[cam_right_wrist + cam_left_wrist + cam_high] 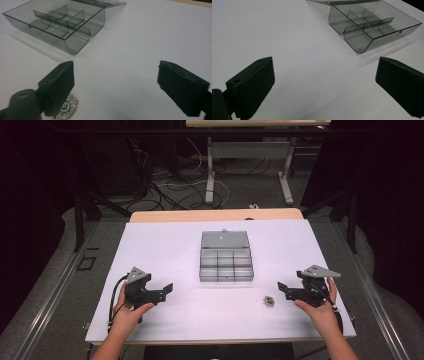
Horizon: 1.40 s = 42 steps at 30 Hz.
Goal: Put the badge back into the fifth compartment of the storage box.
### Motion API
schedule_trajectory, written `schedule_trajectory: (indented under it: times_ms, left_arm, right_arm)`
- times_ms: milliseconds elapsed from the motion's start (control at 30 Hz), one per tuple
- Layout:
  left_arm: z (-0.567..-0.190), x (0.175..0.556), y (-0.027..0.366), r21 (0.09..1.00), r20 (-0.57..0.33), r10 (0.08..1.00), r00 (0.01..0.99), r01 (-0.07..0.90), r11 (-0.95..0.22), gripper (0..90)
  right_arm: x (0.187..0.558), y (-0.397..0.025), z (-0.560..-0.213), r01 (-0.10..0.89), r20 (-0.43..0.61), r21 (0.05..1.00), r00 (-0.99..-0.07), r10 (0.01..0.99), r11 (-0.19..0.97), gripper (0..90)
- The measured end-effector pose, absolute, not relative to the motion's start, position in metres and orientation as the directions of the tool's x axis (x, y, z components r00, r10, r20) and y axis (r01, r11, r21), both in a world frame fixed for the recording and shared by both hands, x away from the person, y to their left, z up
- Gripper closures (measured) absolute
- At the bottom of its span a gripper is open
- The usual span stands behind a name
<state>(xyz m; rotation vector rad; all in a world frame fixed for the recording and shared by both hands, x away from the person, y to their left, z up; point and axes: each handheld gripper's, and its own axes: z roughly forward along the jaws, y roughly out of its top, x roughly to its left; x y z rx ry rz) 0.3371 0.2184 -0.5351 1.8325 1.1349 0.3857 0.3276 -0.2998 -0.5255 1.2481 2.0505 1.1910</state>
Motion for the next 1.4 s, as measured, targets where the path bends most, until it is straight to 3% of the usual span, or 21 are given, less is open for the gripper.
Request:
schedule_trajectory:
  times_ms: [933,1400]
  left_arm:
    - [-0.535,0.334,0.211,0.829,-0.173,0.821,0.544,0.53,-0.177,2.4]
    - [-0.535,0.333,0.211,0.825,-0.175,0.826,0.536,0.538,-0.174,2.7]
  right_arm:
    - [0.325,-0.268,-0.536,0.442,0.01,0.781,-0.715,0.699,0.441,26.6]
    - [0.324,-0.26,-0.545,0.436,-0.021,0.727,-0.758,0.652,0.53,29.5]
